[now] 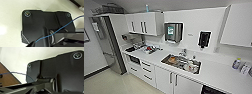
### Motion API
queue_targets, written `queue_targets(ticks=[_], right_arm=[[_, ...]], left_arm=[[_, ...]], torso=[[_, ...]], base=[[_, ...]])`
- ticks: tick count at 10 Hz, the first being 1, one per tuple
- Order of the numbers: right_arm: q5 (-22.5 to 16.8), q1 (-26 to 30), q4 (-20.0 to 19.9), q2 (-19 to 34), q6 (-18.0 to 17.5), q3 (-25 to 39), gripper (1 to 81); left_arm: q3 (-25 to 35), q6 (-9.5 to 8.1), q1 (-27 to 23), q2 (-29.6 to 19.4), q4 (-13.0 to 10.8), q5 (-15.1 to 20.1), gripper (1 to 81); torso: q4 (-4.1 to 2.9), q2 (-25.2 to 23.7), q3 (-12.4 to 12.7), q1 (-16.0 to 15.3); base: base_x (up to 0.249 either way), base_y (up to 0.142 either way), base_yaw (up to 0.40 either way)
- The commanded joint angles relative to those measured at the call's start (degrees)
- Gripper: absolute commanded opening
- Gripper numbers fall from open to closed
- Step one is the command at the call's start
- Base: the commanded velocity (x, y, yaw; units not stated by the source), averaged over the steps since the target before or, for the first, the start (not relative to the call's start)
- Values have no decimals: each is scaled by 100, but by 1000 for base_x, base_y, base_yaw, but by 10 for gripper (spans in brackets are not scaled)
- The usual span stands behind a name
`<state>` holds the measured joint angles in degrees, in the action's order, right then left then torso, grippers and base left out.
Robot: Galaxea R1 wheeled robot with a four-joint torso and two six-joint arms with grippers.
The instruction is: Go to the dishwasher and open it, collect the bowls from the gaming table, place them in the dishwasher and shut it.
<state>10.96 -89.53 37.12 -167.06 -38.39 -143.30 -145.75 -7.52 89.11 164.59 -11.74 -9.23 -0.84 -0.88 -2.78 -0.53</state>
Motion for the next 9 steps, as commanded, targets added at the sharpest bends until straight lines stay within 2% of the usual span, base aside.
queue_targets(ticks=[1,9], right_arm=[[-164,202,85,21,-2,58,811],[-164,273,102,-14,50,49,811]], left_arm=[[29,14,-188,-118,-39,237,811],[29,14,-188,-127,-48,237,811]], torso=[[0,2,0,0],[0,2,0,0]], base=[[0,0,340],[0,0,340]])
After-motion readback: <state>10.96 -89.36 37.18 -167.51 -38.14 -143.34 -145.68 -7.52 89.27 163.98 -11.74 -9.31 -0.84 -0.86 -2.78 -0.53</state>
